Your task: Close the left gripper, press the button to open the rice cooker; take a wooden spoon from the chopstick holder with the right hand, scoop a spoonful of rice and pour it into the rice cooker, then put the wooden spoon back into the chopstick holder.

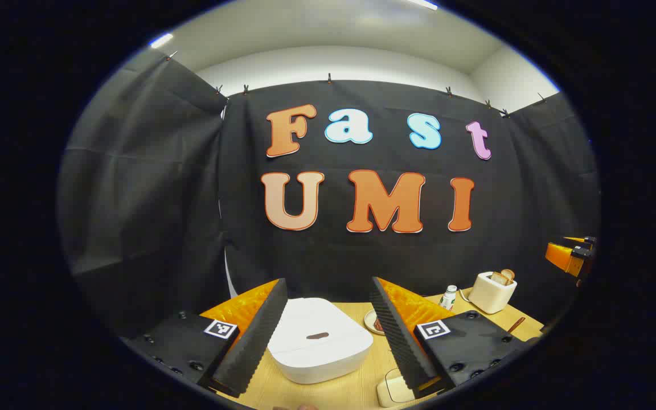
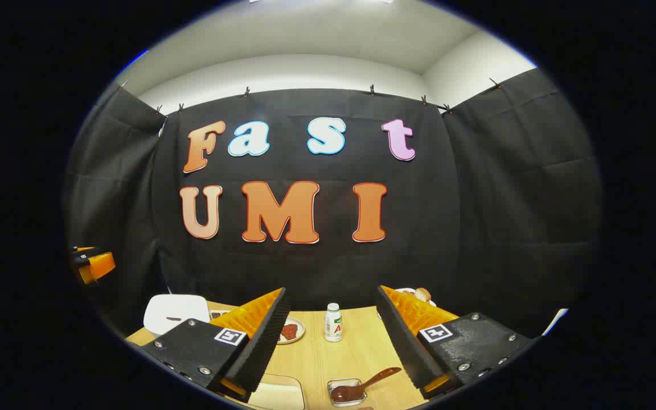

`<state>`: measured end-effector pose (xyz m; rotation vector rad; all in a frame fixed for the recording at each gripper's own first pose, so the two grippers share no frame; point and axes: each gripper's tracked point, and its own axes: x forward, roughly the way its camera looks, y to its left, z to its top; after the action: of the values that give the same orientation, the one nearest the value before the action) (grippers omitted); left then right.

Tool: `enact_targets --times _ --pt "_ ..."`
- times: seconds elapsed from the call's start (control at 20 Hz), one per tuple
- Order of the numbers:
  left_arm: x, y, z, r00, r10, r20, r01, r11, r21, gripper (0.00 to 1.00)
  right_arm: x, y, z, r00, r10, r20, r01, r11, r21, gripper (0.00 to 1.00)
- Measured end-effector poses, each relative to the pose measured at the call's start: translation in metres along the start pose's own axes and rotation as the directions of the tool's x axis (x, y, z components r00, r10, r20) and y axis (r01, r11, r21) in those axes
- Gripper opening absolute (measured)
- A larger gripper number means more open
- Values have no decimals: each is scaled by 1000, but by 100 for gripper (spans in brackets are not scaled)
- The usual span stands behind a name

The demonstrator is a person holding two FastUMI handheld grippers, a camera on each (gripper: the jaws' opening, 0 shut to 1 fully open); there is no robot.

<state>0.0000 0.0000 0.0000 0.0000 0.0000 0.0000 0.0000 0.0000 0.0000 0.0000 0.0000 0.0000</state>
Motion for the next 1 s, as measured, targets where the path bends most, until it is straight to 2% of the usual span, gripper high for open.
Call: enact_targets --times 0.05,0.1,0.25,0.7,0.9,1.0 --pt "1 1 0 1000 -1 -5 1 1000 0 100 1 -1 0 1000 -6 -6 6 1000 7 95" --pt "1 1 -1 1000 -3 -15 3 1000 -2 99 2 -4 -1 1000 -18 -10 18 1000 5 95" --pt "1 2 4 1000 -18 -17 18 1000 -21 99 5 -9 -1 999 -37 -13 37 999 1 95" --pt "11 8 12 1000 3 5 -3 1000 -10 100 9 -11 -4 999 -28 -39 28 1000 1 95" --pt "15 8 8 1000 7 -5 -7 1000 -10 97 12 -13 -2 999 -33 -32 33 999 -11 95" --pt "16 7 6 1000 3 -14 -3 1000 -10 100 13 -12 -4 999 -30 -35 30 1000 -9 95"
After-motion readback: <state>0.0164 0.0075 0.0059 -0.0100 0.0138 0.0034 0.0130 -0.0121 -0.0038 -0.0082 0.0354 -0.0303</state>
